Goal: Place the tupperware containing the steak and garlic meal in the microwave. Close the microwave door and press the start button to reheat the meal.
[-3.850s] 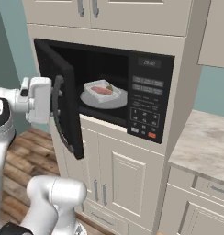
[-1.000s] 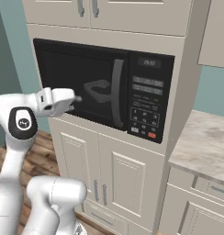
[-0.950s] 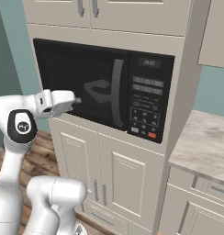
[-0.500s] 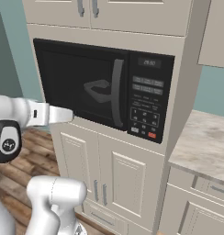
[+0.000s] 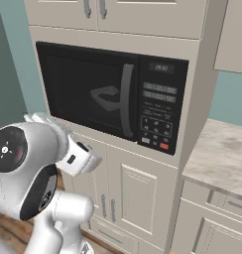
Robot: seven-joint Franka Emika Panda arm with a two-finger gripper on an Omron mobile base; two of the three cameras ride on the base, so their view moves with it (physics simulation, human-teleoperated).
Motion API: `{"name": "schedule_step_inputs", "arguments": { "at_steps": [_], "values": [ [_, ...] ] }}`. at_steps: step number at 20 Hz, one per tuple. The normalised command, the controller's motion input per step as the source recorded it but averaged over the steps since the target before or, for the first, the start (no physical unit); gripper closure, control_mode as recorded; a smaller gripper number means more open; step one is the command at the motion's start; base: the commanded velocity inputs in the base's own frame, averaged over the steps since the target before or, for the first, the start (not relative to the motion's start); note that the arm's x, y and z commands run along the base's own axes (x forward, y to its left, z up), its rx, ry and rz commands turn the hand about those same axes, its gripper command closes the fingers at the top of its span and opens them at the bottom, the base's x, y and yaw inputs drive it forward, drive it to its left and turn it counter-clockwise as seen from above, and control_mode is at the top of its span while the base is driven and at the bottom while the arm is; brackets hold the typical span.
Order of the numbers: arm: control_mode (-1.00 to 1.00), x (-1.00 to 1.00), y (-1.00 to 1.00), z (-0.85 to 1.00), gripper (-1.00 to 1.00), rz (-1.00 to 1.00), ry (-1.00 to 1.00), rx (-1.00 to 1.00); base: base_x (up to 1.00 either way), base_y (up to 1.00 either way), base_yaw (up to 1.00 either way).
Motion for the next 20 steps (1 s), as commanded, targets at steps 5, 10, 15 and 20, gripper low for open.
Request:
{"name": "schedule_step_inputs", "arguments": {
  "at_steps": [5,10,15,20],
  "values": [
    [-1.00,-0.01,-0.58,-0.24,-1.00,0.03,-0.23,0.45,0.00,0.00,0.00],
    [-1.00,0.00,-0.20,-0.20,1.00,0.00,-0.09,0.17,0.00,0.00,0.00],
    [-1.00,0.12,0.00,-0.22,1.00,0.00,0.00,0.13,0.00,0.00,0.00],
    [-1.00,0.41,0.00,-0.21,1.00,0.00,0.04,0.12,0.00,0.00,0.00]
  ]
}}
